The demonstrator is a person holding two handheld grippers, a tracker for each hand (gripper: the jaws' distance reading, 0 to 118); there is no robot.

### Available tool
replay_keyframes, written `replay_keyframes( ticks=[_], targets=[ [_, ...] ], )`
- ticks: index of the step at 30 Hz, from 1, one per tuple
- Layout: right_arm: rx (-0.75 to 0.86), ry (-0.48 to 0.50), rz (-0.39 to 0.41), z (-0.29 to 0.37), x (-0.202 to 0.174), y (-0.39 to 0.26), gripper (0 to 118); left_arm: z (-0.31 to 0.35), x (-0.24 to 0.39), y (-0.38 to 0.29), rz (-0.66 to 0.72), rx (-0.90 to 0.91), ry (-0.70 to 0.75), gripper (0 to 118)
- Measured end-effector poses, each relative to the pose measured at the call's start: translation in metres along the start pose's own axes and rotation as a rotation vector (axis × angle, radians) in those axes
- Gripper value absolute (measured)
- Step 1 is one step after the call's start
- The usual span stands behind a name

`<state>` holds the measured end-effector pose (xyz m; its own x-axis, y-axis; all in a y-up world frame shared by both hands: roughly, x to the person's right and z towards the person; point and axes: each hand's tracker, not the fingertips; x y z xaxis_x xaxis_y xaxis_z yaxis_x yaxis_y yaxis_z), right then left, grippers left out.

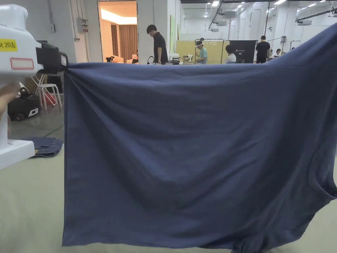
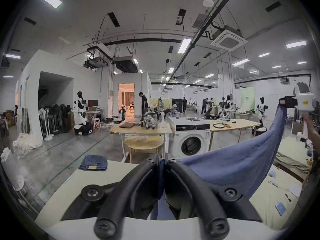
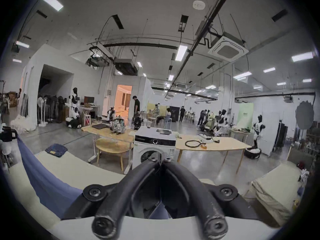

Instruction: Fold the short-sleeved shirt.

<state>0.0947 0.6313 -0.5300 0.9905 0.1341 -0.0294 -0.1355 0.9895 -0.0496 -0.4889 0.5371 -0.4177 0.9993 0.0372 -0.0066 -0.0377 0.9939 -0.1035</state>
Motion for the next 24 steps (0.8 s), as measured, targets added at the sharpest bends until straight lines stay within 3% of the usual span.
replay_keyframes(
  ticks=[3, 11, 18, 24],
  targets=[
    [0.006, -0.012, 0.054, -0.016, -0.008, 0.022, 0, -0.008, 0.0, 0.009, -0.004, 0.003, 0.015, 0],
    [0.055, -0.026, 0.087, -0.022, -0.02, 0.053, 0, -0.028, 0.016, 0.009, -0.047, -0.006, 0.032, 0],
    [-0.009, 0.026, 0.031, -0.011, -0.011, -0.004, 0, -0.034, 0.01, -0.05, 0.005, -0.075, -0.017, 0],
    [-0.041, 0.074, -0.008, 0.048, -0.002, -0.064, 0, 0.017, 0.015, -0.105, 0.055, -0.112, -0.063, 0]
  ],
)
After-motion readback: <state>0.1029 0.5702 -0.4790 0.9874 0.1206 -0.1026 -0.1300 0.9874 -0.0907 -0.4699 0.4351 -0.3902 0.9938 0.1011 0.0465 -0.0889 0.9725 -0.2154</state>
